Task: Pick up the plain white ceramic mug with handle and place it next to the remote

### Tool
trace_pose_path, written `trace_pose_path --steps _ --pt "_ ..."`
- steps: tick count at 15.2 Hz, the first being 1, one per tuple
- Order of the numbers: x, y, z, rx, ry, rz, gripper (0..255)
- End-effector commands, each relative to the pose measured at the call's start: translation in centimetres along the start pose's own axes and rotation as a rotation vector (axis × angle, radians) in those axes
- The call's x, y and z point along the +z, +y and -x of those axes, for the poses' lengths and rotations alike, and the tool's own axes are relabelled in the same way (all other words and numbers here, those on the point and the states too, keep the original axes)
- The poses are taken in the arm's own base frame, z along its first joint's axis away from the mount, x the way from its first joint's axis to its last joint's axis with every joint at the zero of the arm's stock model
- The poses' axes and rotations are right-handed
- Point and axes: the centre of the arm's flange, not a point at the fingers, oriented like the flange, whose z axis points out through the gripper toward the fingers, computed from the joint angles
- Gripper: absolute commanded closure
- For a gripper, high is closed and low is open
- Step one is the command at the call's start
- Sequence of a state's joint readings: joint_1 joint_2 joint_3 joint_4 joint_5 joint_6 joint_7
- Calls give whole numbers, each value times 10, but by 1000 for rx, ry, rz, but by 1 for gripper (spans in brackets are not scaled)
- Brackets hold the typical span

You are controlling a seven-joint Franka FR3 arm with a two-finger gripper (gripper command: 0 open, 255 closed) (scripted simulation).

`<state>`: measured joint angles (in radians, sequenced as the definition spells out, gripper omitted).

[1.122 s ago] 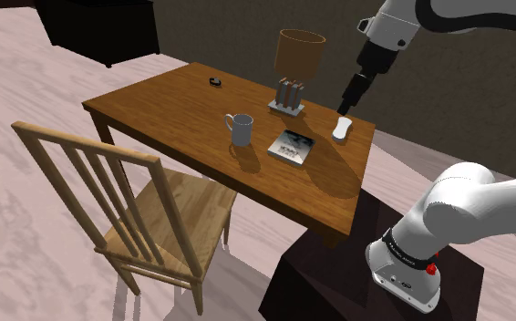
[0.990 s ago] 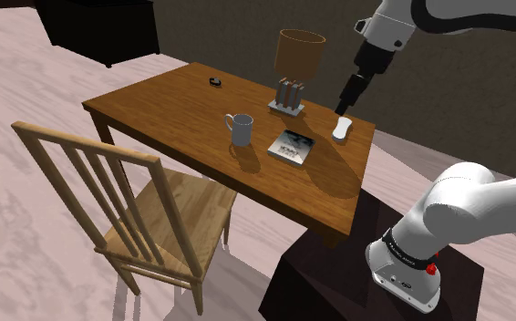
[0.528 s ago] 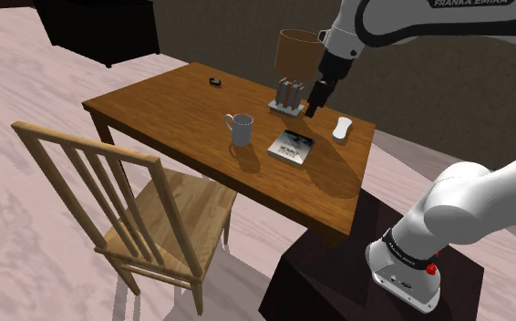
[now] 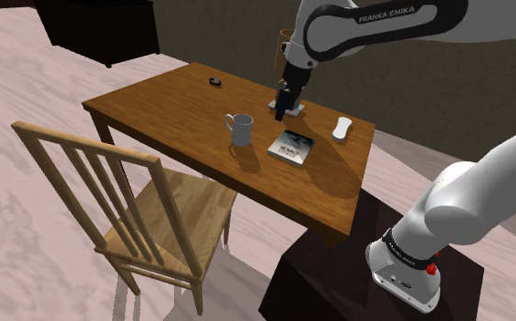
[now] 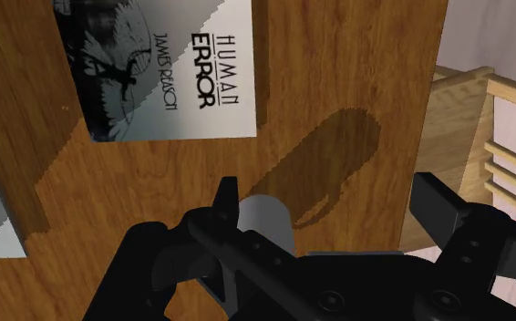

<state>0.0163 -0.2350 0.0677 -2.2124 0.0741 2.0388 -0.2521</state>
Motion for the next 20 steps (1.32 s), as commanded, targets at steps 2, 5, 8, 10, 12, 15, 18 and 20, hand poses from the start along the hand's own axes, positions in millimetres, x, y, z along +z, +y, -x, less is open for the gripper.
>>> trace_pose_path --steps 2,5,8,10,12,15,18,20 --pt "22 2 -34 -33 -8 6 0" --pt "44 2 -68 -66 -15 12 0" --pt "66 2 -101 -98 -23 18 0" --pt "81 1 -124 -119 -28 22 0" --pt "96 -1 -146 -141 -33 26 0" --pt "113 -1 -156 -151 -35 27 0" --pt "129 -1 -155 -151 -35 27 0" --pt "140 0 -155 -151 -35 27 0"
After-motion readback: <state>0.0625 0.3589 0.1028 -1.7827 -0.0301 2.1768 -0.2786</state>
